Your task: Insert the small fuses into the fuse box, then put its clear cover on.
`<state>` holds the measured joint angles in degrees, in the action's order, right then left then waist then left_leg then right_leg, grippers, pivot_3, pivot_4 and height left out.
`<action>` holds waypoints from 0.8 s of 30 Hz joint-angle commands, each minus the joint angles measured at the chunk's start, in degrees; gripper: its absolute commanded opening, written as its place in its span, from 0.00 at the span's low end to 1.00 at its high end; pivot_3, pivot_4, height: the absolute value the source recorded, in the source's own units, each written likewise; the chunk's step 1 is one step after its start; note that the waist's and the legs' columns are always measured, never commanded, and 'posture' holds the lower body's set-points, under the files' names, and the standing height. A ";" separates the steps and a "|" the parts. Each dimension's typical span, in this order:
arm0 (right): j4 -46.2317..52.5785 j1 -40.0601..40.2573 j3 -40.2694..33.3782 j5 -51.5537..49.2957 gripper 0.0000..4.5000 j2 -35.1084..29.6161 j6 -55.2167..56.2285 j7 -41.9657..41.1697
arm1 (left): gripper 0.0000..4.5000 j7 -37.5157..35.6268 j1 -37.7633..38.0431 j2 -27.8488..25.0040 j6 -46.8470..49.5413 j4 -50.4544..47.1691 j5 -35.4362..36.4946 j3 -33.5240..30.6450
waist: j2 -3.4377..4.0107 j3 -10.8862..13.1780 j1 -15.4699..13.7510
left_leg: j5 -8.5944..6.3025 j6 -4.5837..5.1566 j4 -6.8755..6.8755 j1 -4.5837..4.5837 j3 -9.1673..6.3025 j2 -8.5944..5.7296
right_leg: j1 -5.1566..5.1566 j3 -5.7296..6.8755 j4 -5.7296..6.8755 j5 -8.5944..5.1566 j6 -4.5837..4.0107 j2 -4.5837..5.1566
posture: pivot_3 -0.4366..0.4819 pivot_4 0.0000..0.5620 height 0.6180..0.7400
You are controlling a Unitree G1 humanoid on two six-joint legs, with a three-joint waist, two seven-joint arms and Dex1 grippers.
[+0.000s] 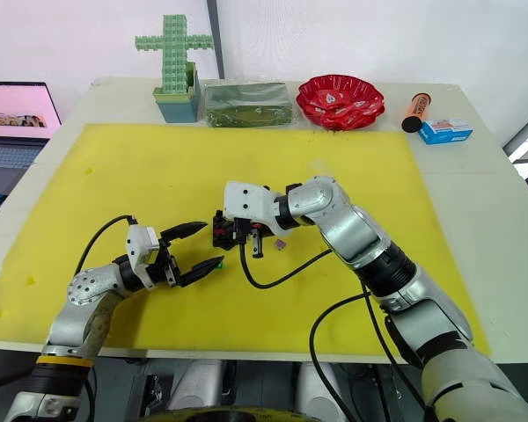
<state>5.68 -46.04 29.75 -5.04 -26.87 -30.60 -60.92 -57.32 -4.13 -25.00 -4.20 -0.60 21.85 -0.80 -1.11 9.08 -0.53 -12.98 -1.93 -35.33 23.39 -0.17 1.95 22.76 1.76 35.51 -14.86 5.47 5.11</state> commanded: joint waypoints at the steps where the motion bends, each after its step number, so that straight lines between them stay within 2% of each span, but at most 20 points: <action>1: 0.29 -1.17 -0.43 0.79 0.00 0.80 1.30 -0.21 | 0.99 0.14 0.04 -0.01 -1.21 -0.43 -0.20 0.06 | 0.00 0.00 0.00 | 0.00 0.00 0.00 0.00 0.00 0.00 | 0.00 0.00 0.00 0.00 0.00 0.00 | 0.48 0.27 1.00; 24: -1.35 -1.56 -1.95 1.32 0.00 1.34 1.40 -0.34 | 0.99 0.38 0.12 -0.25 -1.36 -0.42 -0.69 -0.22 | 0.00 0.00 -0.01 | 0.00 0.00 0.00 -0.03 0.00 0.00 | -0.01 0.00 0.04 0.00 0.01 -0.01 | 0.48 0.27 1.00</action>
<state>2.94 -46.10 29.71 -3.49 -25.76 -29.57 -61.18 -57.05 -4.13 -24.90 -4.31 -0.58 21.23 -0.80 -1.10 9.08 -0.54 -12.98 -1.93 -35.33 23.37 -0.17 1.95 22.74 1.76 35.56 -14.85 5.48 5.10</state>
